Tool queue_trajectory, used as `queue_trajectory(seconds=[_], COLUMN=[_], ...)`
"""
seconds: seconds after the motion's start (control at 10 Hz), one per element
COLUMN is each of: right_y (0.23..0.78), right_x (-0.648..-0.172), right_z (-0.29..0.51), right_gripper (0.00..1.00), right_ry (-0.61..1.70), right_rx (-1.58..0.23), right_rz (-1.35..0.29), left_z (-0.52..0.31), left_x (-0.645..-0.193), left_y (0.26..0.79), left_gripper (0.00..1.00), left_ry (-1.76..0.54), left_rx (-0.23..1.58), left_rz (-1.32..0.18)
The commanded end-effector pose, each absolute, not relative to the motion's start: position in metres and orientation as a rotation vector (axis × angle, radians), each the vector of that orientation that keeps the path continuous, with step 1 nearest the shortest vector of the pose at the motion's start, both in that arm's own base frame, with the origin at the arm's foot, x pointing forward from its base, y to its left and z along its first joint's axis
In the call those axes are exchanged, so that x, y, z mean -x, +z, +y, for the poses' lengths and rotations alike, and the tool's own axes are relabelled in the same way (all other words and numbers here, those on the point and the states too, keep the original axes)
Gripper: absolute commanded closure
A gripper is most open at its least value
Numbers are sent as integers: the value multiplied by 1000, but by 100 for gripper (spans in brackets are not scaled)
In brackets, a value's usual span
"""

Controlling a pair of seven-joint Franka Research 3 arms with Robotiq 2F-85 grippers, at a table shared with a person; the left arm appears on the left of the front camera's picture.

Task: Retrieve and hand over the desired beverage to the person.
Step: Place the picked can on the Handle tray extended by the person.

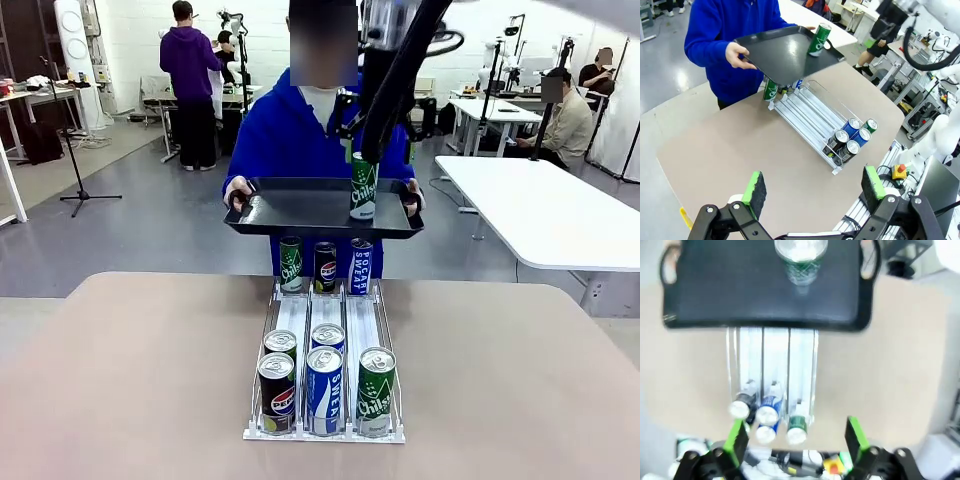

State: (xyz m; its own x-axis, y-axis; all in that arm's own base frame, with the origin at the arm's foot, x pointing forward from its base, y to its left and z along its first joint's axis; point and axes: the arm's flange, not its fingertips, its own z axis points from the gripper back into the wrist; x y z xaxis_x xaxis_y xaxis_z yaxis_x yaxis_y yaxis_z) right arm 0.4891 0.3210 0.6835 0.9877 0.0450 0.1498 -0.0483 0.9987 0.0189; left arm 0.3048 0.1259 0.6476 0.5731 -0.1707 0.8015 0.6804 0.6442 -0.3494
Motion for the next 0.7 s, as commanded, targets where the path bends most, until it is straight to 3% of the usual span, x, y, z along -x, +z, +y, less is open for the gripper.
queue_trajectory(seconds=[0.0,0.4,0.6], right_y=[655,623,650], right_x=[-452,-420,-437], right_z=[293,271,291], right_gripper=[0,0,0], right_ry=[49,36,28], right_rx=[-39,-78,-39], right_rz=[-153,-129,-127], left_z=[127,127,127], left_x=[-304,-304,-304], left_y=[649,649,649], left_gripper=[0,0,0], left_ry=[-571,-571,-571], left_rx=[715,715,715], left_rz=[-831,-831,-831])
